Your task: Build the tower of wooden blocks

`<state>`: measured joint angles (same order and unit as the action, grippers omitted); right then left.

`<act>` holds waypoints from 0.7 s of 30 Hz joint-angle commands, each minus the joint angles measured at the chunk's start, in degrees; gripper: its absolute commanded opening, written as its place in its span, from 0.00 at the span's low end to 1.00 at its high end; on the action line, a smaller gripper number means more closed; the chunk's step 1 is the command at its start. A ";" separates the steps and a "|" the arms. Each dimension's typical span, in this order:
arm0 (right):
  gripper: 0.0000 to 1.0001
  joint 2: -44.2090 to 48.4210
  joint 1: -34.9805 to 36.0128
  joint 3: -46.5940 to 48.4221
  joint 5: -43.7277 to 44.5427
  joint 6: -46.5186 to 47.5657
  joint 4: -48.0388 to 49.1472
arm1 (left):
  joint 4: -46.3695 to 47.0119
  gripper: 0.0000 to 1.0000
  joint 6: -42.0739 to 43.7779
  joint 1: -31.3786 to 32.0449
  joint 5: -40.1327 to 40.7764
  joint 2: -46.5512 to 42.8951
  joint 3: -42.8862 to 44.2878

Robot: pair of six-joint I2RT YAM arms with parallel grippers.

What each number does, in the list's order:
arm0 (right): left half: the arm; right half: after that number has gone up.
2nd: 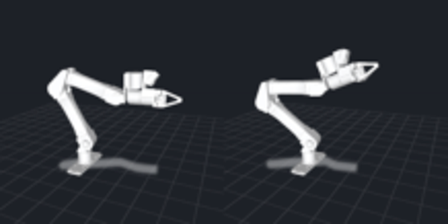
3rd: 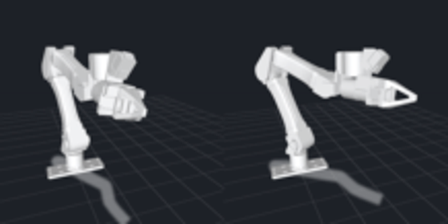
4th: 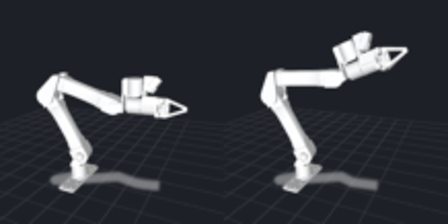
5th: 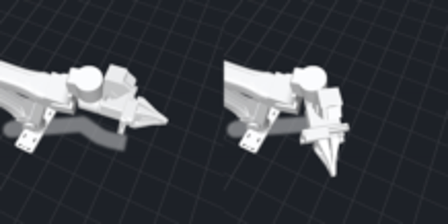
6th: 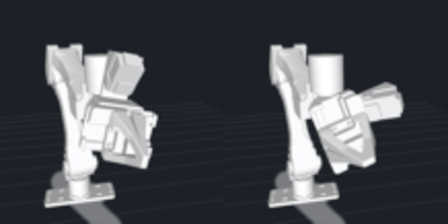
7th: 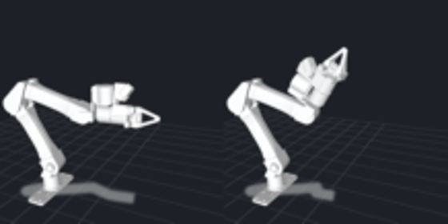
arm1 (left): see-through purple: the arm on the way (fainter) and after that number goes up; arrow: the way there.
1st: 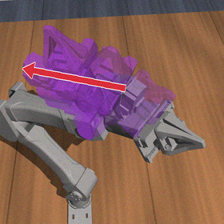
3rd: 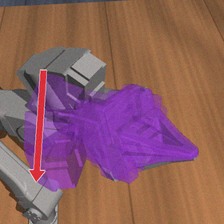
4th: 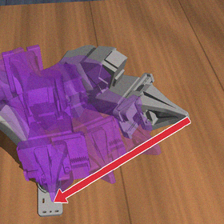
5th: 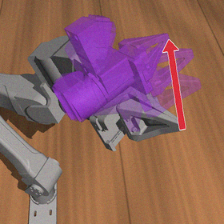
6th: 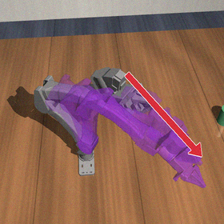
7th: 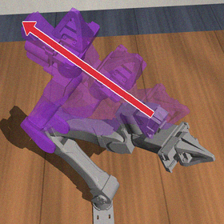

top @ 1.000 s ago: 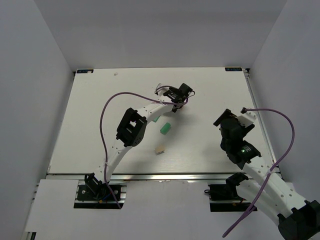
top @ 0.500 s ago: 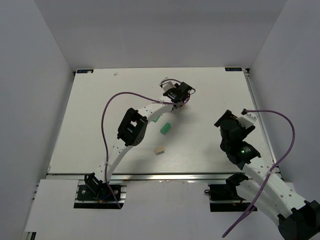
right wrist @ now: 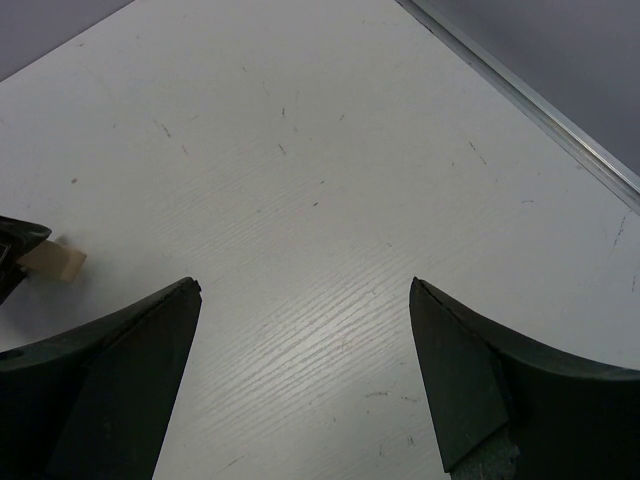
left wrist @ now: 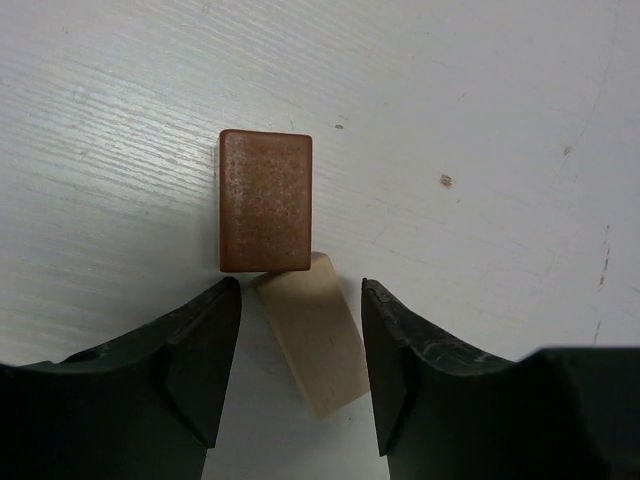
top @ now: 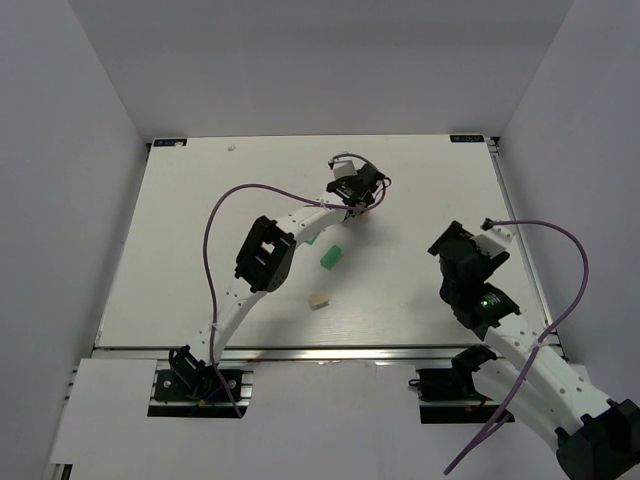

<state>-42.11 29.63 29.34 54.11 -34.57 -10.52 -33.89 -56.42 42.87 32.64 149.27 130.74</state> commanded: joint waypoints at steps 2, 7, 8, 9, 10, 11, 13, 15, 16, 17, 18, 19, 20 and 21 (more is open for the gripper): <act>0.89 -0.52 -0.18 -0.16 2.32 -1.12 2.26 | -7.07 0.64 5.96 -0.42 -4.16 4.27 -1.89; 0.89 -0.69 -0.18 -0.34 2.58 -1.12 2.70 | -8.21 0.66 7.64 0.10 -3.82 4.54 -1.36; 0.89 -0.70 -0.18 -0.43 2.58 -1.12 2.88 | -8.38 0.65 7.91 0.19 -3.55 4.45 -1.36; 0.89 -0.87 -0.18 -0.34 2.76 -1.12 2.96 | -8.56 0.64 8.08 0.37 -3.29 4.54 -1.36; 0.89 -0.96 -0.18 -0.43 2.85 -1.03 2.97 | -9.08 0.63 8.69 0.46 -3.37 4.54 -1.45; 0.89 -1.05 -0.18 -0.25 2.93 -1.03 2.97 | -9.35 0.62 8.79 0.54 -3.55 4.54 -1.45; 0.89 -1.05 -0.18 -0.34 2.85 -1.12 2.79 | -9.70 0.57 9.14 0.63 -3.81 4.54 -1.89; 0.89 -0.96 -0.18 -0.34 2.76 -1.12 2.96 | -9.36 0.55 9.66 0.63 -4.51 4.62 -2.15; 0.89 -0.96 -0.18 -0.34 2.76 -1.20 2.88 | -9.18 0.51 9.93 0.63 -5.04 4.62 -2.07; 0.89 -0.96 -0.18 -0.34 2.76 -1.12 2.96 | -9.18 0.50 10.36 0.72 -5.22 4.62 -2.07; 0.90 -1.05 -0.18 -0.34 2.76 -1.12 2.97 | -8.92 0.50 10.80 0.81 -5.57 4.45 -2.07; 0.89 -0.96 -0.18 -0.43 2.76 -1.12 2.97 | -8.83 0.49 11.16 0.72 -5.75 4.27 -1.98; 0.89 -0.87 -0.18 -0.34 2.85 -1.12 2.97 | -8.74 0.44 11.94 0.72 -5.75 4.10 -2.06; 0.89 -0.87 -0.18 -0.34 2.76 -1.20 2.97 | -8.22 0.42 12.56 0.72 -5.92 3.40 -2.07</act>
<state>-43.13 29.63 29.12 54.13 -34.57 -10.13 -34.13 -47.37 43.22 31.05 149.60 131.26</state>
